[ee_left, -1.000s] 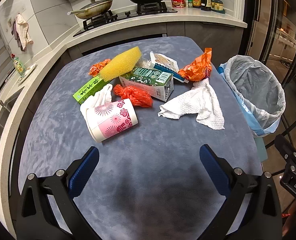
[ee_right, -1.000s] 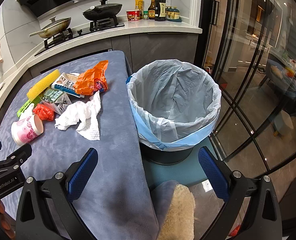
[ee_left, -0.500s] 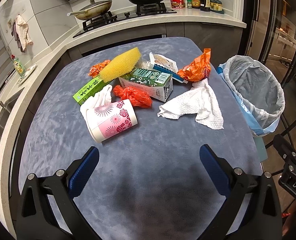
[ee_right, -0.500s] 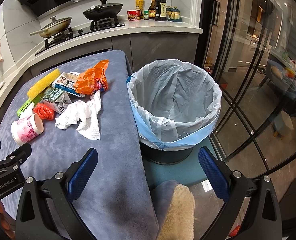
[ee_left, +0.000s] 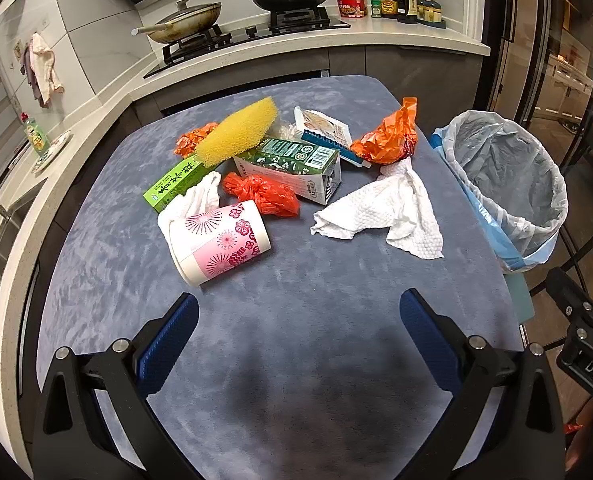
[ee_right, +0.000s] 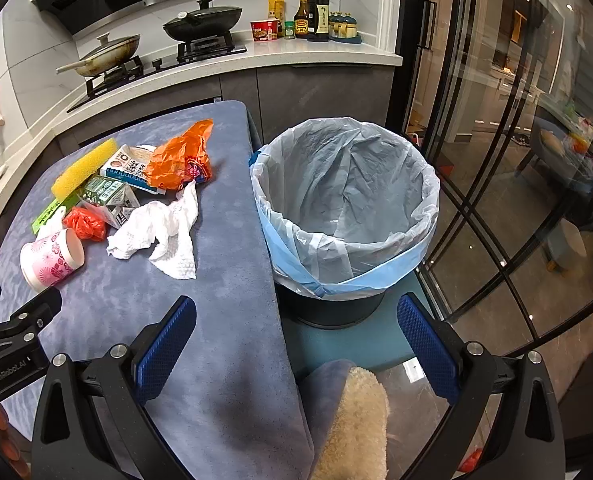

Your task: Collect trash

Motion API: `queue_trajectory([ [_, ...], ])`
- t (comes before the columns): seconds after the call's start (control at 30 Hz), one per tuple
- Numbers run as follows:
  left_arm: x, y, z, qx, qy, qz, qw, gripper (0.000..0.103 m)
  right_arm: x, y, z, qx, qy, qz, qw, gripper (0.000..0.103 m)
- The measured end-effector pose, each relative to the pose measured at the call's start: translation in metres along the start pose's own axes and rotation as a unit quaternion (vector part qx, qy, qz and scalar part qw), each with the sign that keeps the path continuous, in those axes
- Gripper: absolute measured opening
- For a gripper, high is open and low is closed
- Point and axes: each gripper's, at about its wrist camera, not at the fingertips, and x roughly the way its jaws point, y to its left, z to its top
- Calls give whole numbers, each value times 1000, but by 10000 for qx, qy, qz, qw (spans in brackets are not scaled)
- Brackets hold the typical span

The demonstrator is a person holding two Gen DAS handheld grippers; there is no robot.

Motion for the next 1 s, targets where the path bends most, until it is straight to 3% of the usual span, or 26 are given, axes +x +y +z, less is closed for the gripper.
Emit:
queue_trajectory([
  [1.0,2,0,0,-28,-5,-32,10000,96,1,-1,0,-27,33,-6,10000,96],
])
